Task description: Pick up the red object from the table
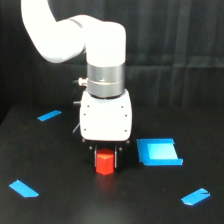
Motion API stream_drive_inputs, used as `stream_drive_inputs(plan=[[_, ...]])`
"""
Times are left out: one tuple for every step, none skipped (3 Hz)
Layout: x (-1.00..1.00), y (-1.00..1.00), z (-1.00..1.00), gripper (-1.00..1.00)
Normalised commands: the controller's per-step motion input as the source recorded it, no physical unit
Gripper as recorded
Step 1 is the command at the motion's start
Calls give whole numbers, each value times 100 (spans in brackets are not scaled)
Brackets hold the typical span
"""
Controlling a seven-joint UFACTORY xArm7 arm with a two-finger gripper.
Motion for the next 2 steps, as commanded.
stream_drive_inputs(plan=[[9, 2, -7, -92], [-12, -2, 100, -94]])
